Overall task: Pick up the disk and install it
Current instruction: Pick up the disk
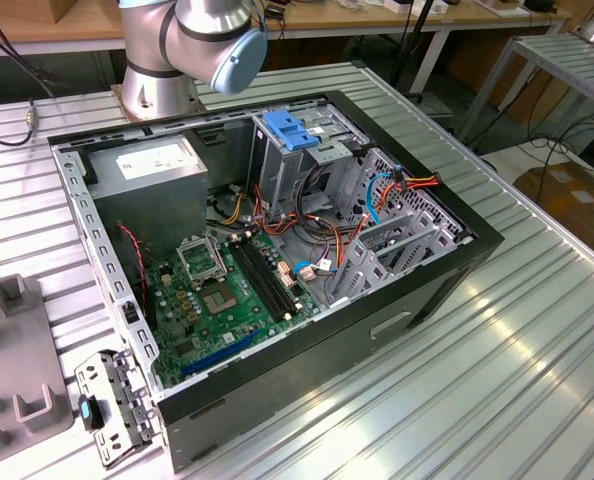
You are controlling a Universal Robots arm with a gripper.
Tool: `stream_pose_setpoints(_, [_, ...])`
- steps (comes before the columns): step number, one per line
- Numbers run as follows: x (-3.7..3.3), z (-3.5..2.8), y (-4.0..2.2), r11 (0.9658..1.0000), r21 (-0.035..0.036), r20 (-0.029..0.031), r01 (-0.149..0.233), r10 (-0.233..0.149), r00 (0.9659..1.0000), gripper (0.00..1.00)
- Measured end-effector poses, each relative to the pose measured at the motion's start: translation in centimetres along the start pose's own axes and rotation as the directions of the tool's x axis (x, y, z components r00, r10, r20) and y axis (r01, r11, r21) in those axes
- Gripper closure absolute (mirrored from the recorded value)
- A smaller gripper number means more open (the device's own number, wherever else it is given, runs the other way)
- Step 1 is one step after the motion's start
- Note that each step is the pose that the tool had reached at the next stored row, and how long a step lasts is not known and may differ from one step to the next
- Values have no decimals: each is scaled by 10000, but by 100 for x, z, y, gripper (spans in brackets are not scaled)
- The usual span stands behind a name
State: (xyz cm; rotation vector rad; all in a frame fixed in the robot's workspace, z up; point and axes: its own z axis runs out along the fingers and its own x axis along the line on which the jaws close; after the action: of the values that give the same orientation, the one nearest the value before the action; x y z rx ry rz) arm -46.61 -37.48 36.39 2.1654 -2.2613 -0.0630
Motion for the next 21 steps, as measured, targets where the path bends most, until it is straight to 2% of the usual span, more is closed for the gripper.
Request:
stream_pose_setpoints(1, [-10,20,0,10000,1,1,0,0,10000,69])
stream_pose_setpoints(2, [-32,58,0,10000,4,2,0,0,10000,62])
stream_pose_setpoints(4, [-56,98,-1,10000,2,2,0,0,10000,62])
stream_pose_setpoints(5, [-74,131,-1,10000,3,2,1,-1,10000,55])
stream_pose_setpoints(9, [-76,211,6,10000,2,1,3,-3,10000,55])
stream_pose_setpoints(12, [-43,314,16,10000,2,-1,89,-89,10000,55])
stream_pose_setpoints(21, [-36,535,7,9996,0,-8,271,-271,9996,55])
